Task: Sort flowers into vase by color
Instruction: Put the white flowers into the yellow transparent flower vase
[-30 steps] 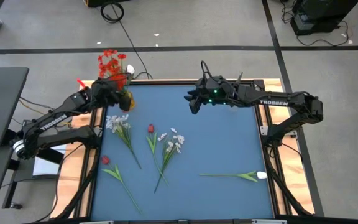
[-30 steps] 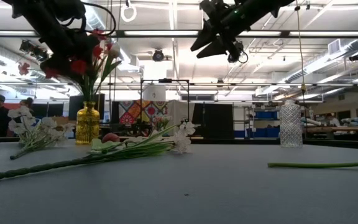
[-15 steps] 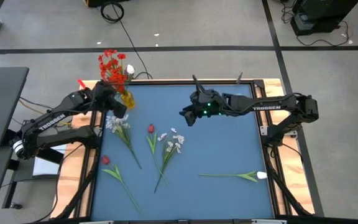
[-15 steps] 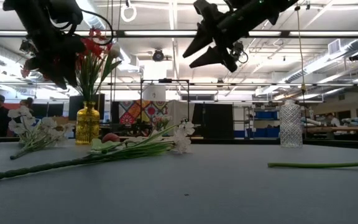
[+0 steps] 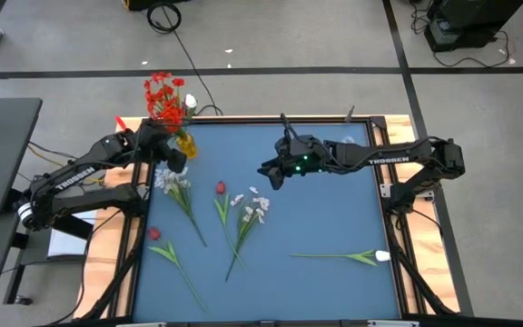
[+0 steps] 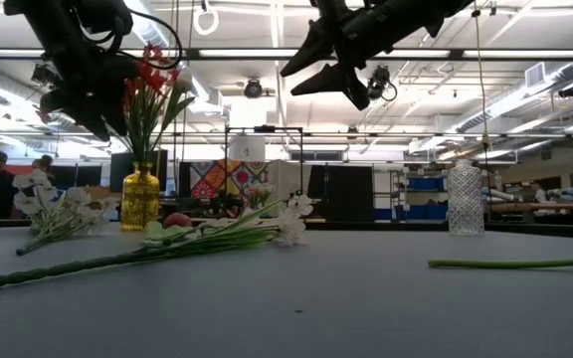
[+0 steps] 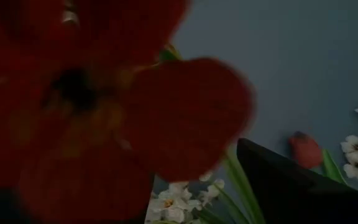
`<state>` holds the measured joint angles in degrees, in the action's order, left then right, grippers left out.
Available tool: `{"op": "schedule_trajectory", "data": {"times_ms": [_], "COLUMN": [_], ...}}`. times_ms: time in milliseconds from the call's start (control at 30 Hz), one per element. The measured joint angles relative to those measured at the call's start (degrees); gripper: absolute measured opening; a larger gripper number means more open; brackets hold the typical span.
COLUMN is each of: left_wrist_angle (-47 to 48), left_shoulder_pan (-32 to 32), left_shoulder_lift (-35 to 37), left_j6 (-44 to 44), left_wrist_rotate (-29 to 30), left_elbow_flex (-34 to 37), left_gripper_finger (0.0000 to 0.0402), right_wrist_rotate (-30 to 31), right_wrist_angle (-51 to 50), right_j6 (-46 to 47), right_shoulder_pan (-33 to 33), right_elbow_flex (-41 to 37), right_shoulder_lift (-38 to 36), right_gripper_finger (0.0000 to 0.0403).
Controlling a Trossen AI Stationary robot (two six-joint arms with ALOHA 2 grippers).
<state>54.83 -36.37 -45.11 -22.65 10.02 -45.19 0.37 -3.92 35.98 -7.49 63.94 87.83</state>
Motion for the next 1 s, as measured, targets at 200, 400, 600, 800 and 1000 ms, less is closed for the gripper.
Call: {"op": "schedule_trajectory", "data": {"times_ms": [200, 400, 600, 800, 1000], "left_wrist_angle": [0.9, 9.1, 13.5, 9.6, -1.3], "left_shoulder_pan": [0.6, 3.9, 8.2, 18.0, 27.7], "left_shoulder_lift": [-0.3, -0.3, -0.3, -0.3, -0.3], "left_j6": [-3.5, -8.0, -12.5, -19.5, -22.8], "left_wrist_rotate": [-1.7, -3.6, -7.4, -8.8, -11.2], "left_elbow_flex": [0.0, 0.0, 0.0, 0.0, 0.0], "left_gripper_finger": [0.0231, 0.0231, 0.0229, 0.0191, 0.0158], "right_wrist_rotate": [0.0, 0.0, -2.8, -5.8, -7.5], "right_wrist_angle": [-5.6, -22.1, -31.9, -43.1, -50.8], "right_j6": [0.5, 5.4, 6.0, 4.5, 9.4], "right_shoulder_pan": [1.2, 0.5, -0.2, 0.5, 5.3], "right_elbow_flex": [0.0, 0.0, 0.0, 0.0, 0.0], "right_shoulder_lift": [0.0, 0.0, 0.0, 0.3, 0.3], "right_gripper_finger": [0.016, 0.0157, 0.0156, 0.0156, 0.0155]}}
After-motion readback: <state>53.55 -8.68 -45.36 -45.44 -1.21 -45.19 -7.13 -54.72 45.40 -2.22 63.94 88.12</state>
